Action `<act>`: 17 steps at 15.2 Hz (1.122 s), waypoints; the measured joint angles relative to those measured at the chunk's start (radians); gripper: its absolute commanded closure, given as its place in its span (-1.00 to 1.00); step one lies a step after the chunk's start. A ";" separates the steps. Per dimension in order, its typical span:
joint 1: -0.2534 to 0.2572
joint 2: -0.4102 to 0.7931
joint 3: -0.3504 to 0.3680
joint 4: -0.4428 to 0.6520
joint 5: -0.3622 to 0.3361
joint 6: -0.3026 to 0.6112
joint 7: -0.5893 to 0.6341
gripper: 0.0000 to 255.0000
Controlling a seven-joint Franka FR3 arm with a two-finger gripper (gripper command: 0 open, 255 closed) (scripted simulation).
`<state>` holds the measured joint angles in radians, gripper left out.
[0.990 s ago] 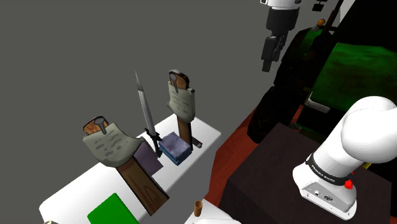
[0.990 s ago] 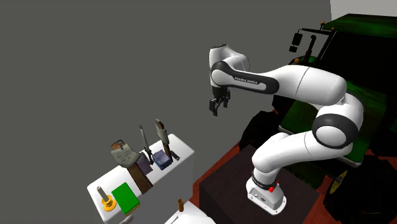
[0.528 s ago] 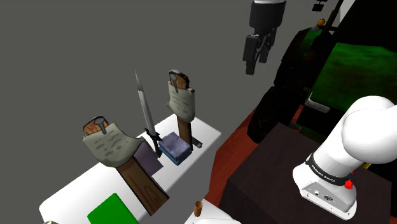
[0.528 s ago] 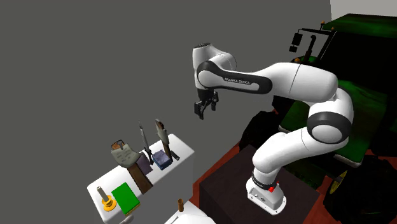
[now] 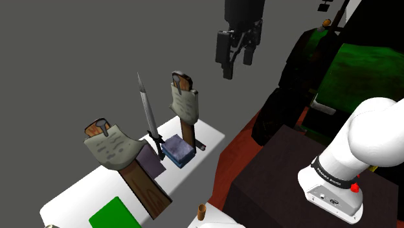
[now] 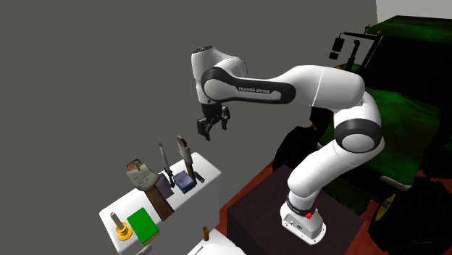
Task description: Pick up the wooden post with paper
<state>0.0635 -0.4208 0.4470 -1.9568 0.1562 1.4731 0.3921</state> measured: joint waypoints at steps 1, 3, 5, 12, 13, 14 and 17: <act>0.001 0.029 0.024 0.035 -0.001 -0.005 0.034 -1.00; 0.003 0.085 0.068 0.102 -0.007 -0.015 0.098 -1.00; 0.005 0.155 0.113 0.179 -0.026 -0.025 0.162 -1.00; 0.040 0.370 0.235 0.397 -0.116 -0.056 0.359 -1.00; 0.039 0.364 0.234 0.381 -0.112 -0.045 0.358 -1.00; 0.040 0.361 0.234 0.361 -0.110 -0.028 0.359 -1.00; 0.039 0.351 0.232 0.312 -0.105 0.014 0.353 -1.00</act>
<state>0.1022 -0.0698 0.6789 -1.6447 0.0511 1.4868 0.7450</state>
